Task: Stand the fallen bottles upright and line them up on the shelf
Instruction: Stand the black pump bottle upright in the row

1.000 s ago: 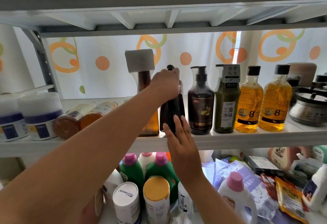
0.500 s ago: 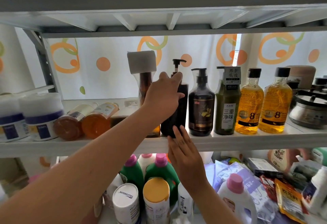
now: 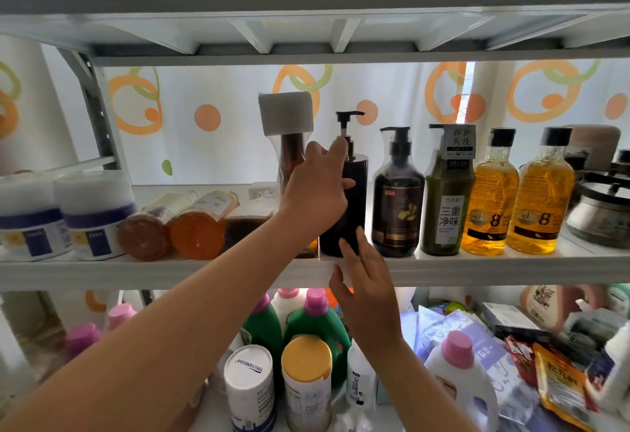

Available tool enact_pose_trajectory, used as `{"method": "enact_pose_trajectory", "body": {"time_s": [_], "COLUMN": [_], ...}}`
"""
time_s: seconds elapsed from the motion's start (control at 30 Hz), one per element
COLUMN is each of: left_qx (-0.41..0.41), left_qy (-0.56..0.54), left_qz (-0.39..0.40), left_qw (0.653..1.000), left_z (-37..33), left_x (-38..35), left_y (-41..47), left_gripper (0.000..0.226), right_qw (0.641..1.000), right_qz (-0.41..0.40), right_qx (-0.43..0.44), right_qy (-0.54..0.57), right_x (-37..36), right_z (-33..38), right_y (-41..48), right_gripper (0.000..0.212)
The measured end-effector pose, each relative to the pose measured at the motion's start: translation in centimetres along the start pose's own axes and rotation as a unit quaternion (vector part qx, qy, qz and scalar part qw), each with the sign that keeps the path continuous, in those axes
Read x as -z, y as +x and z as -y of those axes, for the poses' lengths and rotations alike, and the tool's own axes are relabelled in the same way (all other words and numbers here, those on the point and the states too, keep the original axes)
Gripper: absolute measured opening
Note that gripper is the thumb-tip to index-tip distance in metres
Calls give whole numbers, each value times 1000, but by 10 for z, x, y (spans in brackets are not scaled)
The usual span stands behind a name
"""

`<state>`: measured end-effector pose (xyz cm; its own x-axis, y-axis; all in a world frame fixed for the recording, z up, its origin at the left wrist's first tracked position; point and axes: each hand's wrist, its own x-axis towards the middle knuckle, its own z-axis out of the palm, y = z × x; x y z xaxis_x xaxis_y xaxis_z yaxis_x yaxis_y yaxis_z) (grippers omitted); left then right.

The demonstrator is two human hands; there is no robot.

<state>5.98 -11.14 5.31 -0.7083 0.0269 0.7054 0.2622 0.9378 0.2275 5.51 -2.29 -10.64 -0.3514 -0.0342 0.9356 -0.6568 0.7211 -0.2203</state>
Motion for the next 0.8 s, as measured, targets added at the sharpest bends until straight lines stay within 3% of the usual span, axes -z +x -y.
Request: {"method": "enact_pose_trajectory", "body": {"time_s": [0.3, 0.57, 0.67, 0.8], "left_qx": [-21, -60, -77, -33], "left_qy": [12, -14, -68, -90], "left_qz": [-30, -63, -118, -165], "left_qw": [999, 996, 988, 982], "left_z": [1, 1, 6, 26], "left_x": [-4, 1, 12, 35], "left_y": [-4, -19, -29, -36], "left_gripper": [45, 39, 27, 12], "right_qw": [999, 999, 998, 997], "right_qz": [21, -9, -32, -6], "right_qx": [-30, -46, -37, -13], "right_qy": [3, 21, 37, 71], "right_x": [3, 9, 11, 9], "right_z": [6, 16, 31, 57], "right_y": [4, 14, 20, 29], "right_gripper": [42, 31, 27, 24]}}
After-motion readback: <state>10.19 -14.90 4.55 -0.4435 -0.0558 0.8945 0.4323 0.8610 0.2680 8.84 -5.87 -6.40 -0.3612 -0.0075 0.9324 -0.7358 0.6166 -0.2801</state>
